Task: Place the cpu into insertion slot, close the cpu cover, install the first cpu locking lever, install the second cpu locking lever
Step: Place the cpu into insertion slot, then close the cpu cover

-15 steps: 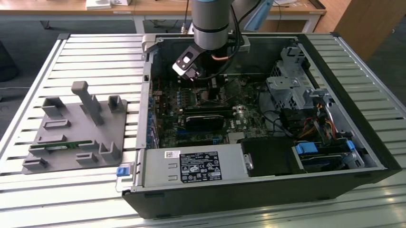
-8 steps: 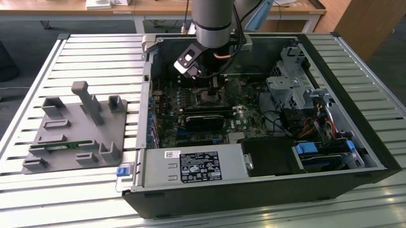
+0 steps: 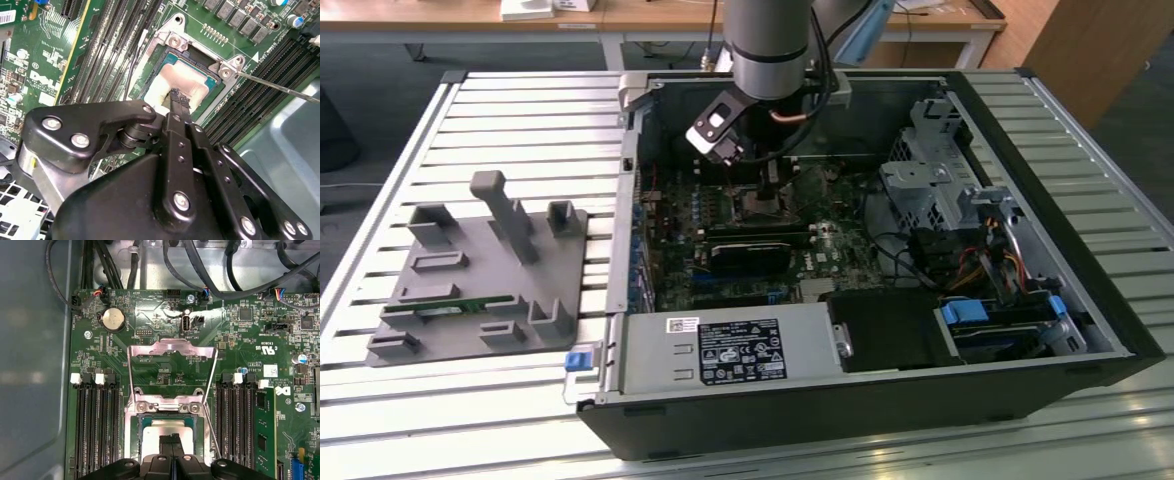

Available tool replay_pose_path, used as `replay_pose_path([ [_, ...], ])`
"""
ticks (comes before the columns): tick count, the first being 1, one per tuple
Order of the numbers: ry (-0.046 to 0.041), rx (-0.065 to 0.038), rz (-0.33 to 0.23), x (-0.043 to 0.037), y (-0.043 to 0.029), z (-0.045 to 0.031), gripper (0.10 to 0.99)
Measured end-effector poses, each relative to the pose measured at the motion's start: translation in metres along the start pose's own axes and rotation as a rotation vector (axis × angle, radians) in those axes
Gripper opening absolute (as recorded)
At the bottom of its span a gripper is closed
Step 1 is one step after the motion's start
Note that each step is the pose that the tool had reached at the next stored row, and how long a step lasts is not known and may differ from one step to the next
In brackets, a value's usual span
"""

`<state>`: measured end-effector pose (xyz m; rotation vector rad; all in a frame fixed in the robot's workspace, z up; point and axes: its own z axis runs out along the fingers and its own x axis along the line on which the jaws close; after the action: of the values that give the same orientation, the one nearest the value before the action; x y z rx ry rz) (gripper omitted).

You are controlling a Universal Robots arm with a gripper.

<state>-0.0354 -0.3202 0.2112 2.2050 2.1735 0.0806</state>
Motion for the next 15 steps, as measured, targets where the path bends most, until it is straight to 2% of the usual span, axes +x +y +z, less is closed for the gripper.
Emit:
replay_pose_path([
  [15,0.0003,0.000,0.000,0.0001,0.0005,-0.0072,0.106],
])
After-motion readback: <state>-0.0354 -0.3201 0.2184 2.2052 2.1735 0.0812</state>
